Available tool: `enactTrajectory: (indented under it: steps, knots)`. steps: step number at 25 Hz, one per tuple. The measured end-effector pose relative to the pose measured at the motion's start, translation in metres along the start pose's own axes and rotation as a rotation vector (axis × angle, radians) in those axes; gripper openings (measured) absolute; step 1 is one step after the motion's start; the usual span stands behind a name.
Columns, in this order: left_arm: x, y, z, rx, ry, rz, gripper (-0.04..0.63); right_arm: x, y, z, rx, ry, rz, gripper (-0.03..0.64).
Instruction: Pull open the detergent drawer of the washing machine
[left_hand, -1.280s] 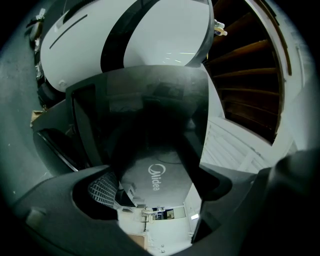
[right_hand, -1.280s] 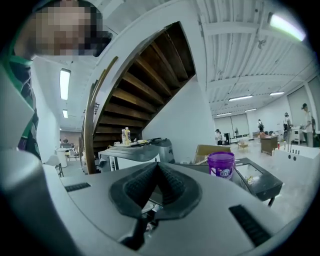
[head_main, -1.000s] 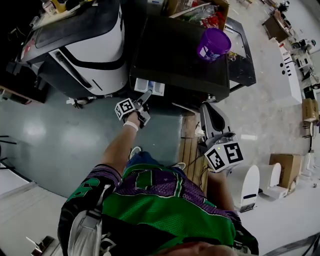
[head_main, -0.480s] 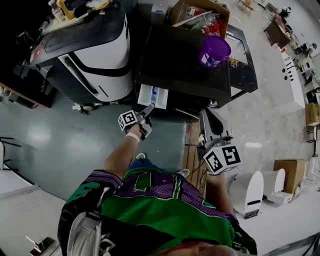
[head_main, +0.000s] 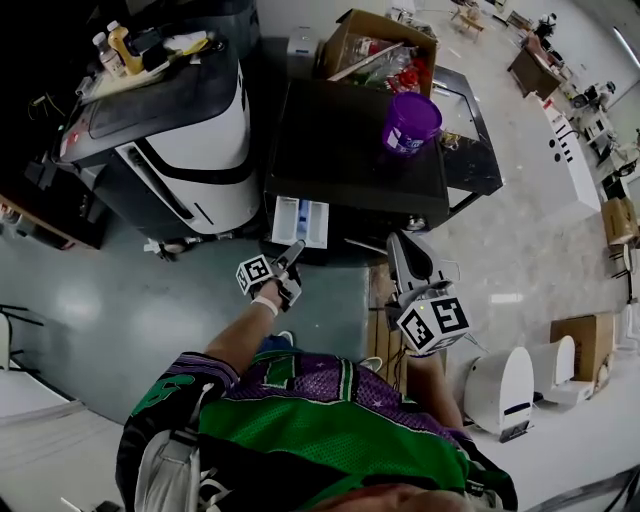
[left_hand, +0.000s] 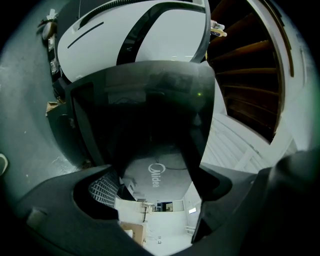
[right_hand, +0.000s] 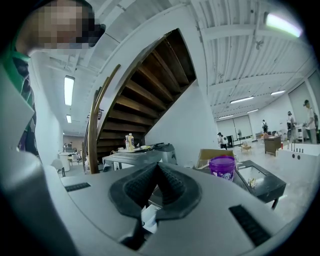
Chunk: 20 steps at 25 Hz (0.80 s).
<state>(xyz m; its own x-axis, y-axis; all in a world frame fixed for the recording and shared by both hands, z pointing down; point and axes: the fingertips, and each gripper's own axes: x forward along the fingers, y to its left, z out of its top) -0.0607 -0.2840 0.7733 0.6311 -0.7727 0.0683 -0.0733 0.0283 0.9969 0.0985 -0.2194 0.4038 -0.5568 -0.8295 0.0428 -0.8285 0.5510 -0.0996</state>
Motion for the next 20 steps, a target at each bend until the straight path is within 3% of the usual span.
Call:
enactTrajectory:
  steps: [10,20]
  knots:
    - [-0.005,0.001,-0.006,-0.006,0.021,0.017,0.462,0.002,0.007,0.003,-0.011,0.005,0.009,0.002]
    - [-0.028,-0.026,-0.029,0.157,0.184,0.006,0.462,0.008,0.015,0.016,-0.007,-0.050,0.029,0.002]
